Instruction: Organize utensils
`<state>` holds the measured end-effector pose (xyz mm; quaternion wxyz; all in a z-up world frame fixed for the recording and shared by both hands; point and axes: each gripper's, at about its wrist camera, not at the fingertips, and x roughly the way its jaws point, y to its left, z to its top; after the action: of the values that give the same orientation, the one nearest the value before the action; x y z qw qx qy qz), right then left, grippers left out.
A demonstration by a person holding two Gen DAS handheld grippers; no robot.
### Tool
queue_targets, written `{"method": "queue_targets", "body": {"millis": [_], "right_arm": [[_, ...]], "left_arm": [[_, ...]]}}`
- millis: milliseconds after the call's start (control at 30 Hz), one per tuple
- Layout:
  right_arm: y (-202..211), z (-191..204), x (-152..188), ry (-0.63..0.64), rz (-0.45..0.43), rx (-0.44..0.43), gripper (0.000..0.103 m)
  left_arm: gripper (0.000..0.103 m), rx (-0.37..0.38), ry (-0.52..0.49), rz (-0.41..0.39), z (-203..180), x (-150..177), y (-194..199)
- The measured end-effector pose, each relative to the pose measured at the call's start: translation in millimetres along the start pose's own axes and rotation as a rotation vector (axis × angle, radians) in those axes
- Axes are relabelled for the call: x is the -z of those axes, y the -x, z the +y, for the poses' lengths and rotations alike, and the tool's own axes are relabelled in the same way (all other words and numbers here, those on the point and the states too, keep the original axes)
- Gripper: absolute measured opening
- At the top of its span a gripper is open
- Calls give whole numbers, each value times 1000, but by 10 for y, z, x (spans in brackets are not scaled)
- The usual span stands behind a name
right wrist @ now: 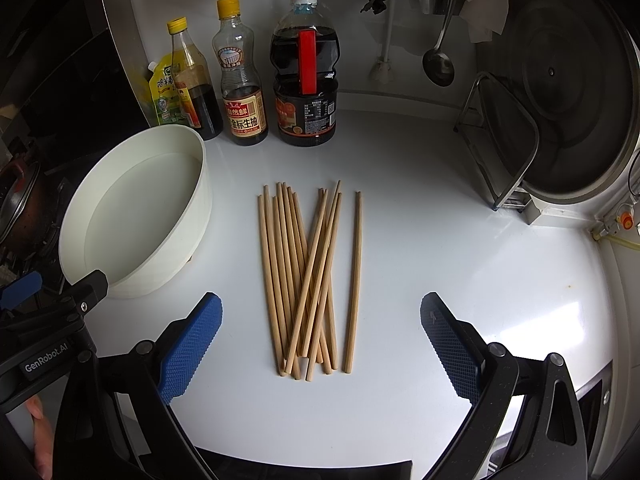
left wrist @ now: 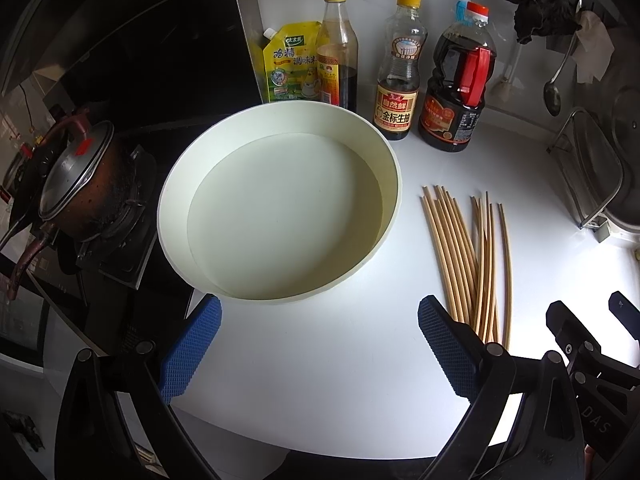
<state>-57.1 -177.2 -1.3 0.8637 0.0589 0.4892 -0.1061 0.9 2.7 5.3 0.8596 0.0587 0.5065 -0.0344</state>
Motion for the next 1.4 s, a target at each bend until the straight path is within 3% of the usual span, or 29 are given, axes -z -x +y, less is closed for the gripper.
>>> {"method": "queue_targets", "body": {"millis": [1400], "right_arm": [[11,20,-41,-2,-6,1,95]], "left_arm": [[97,3,-1,-19,33,-33,-1]]}}
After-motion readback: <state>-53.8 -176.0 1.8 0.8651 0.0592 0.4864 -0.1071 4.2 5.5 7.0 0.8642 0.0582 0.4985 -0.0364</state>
